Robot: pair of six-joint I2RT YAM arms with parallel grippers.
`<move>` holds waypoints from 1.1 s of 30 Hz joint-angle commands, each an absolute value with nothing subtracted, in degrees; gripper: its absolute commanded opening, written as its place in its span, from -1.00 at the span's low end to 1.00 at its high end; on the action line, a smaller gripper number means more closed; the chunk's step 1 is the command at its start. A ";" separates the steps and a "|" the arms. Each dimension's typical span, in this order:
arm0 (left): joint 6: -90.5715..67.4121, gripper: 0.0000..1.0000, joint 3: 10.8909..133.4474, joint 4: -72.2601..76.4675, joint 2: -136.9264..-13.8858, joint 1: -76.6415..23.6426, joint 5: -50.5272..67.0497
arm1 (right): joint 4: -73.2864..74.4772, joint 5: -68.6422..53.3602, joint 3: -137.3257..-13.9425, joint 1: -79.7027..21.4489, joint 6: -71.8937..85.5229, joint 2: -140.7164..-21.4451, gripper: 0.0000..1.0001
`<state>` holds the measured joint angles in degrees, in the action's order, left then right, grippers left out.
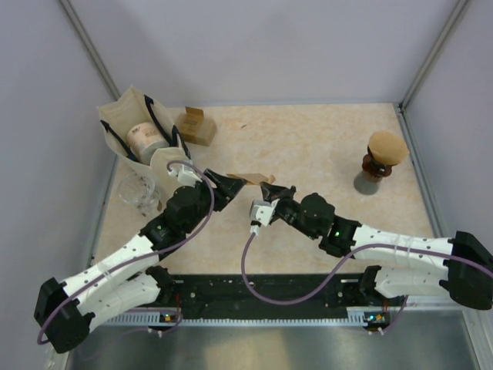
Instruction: Place the coffee filter in the dripper
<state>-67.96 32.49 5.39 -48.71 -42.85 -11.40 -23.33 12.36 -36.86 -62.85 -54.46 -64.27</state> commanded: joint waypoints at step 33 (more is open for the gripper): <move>-72.51 -1.00 38.67 6.43 -55.46 -42.80 -11.69 | -25.05 8.26 -36.65 -65.39 -54.06 -63.90 -0.40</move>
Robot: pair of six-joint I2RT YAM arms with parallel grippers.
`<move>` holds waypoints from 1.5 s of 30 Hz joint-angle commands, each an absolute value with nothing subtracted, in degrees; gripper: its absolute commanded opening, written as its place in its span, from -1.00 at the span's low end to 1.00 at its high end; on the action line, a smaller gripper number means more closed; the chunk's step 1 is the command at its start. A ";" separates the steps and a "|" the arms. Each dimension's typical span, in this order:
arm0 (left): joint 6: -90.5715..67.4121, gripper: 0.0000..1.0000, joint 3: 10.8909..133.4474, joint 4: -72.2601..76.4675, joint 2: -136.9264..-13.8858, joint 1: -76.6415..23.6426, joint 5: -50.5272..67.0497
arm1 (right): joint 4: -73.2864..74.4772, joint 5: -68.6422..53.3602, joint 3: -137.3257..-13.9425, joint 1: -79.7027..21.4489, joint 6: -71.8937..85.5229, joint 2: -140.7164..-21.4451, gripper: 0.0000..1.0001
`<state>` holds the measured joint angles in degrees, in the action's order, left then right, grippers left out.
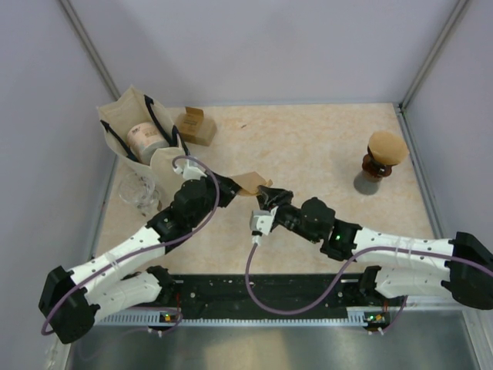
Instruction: Place the coffee filter in the dripper
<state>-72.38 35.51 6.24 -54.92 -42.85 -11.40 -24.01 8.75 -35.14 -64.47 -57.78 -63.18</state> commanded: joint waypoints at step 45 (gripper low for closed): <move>-51.15 -1.00 64.25 -32.34 -74.97 -42.80 0.88 | -2.73 20.74 -46.41 -59.68 6.33 -67.06 0.02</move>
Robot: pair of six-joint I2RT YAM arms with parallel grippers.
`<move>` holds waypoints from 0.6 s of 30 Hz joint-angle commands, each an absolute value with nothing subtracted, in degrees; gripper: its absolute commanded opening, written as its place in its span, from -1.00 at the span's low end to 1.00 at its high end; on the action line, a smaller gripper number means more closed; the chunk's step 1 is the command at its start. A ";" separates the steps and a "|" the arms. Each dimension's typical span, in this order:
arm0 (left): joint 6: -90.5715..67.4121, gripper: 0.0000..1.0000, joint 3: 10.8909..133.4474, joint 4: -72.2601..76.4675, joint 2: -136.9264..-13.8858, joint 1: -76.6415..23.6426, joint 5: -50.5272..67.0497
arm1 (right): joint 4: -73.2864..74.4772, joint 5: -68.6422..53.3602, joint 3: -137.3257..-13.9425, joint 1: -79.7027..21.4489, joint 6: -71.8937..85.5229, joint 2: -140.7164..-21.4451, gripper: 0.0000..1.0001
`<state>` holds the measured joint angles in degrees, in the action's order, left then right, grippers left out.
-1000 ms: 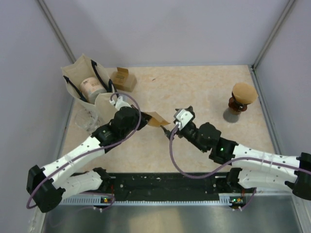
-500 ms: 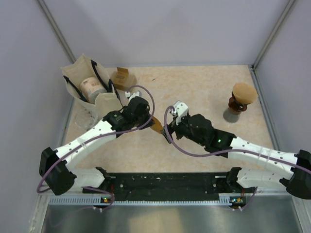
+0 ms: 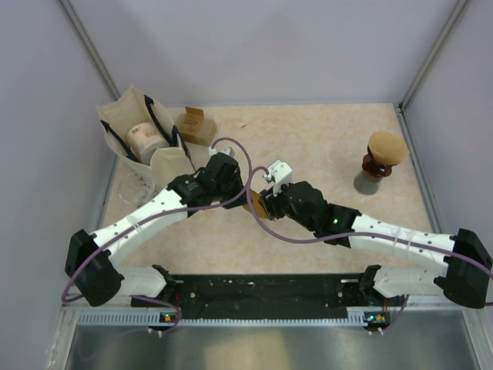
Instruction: Place the coffee filter in the dripper
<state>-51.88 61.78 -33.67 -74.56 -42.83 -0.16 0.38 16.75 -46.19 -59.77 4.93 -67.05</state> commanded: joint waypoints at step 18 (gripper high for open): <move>-47.03 -1.00 65.13 -31.02 -77.35 -41.92 7.74 | -2.02 21.79 -45.70 -59.68 2.37 -70.05 -0.56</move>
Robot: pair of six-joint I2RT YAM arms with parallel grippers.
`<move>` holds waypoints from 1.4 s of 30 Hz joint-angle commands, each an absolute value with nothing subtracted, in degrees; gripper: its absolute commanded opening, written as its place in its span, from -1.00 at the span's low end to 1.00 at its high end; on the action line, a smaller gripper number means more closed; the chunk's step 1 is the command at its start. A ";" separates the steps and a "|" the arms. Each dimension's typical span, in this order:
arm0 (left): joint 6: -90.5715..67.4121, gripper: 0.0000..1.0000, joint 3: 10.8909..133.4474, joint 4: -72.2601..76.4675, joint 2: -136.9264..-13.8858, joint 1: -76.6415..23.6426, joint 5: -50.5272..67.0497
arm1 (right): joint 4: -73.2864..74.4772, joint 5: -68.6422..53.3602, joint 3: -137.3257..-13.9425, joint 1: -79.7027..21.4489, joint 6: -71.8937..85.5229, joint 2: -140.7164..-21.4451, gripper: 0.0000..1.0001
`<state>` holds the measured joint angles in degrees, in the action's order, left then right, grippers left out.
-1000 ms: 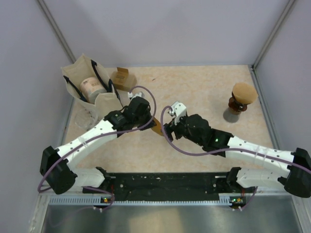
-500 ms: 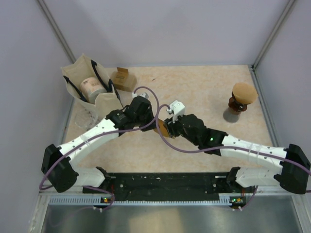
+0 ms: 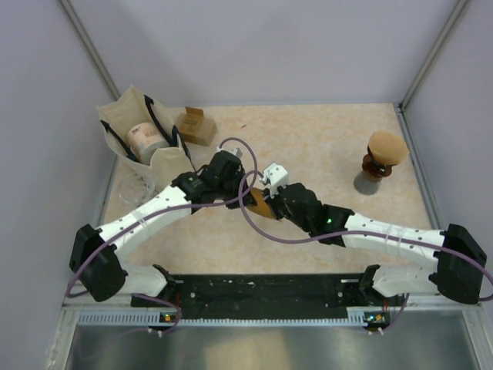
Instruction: Place the coffee filter in the dripper
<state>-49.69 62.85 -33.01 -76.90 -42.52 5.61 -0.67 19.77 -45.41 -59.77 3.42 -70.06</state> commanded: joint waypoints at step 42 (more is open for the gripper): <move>-50.37 -0.85 63.63 -34.27 -78.76 -42.01 2.99 | 3.87 28.74 -51.86 -58.54 11.17 -70.75 -1.00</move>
<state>-52.47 64.12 -31.81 -80.90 -42.09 5.08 3.55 26.26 -48.84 -60.14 10.76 -71.00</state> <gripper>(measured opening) 0.074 0.005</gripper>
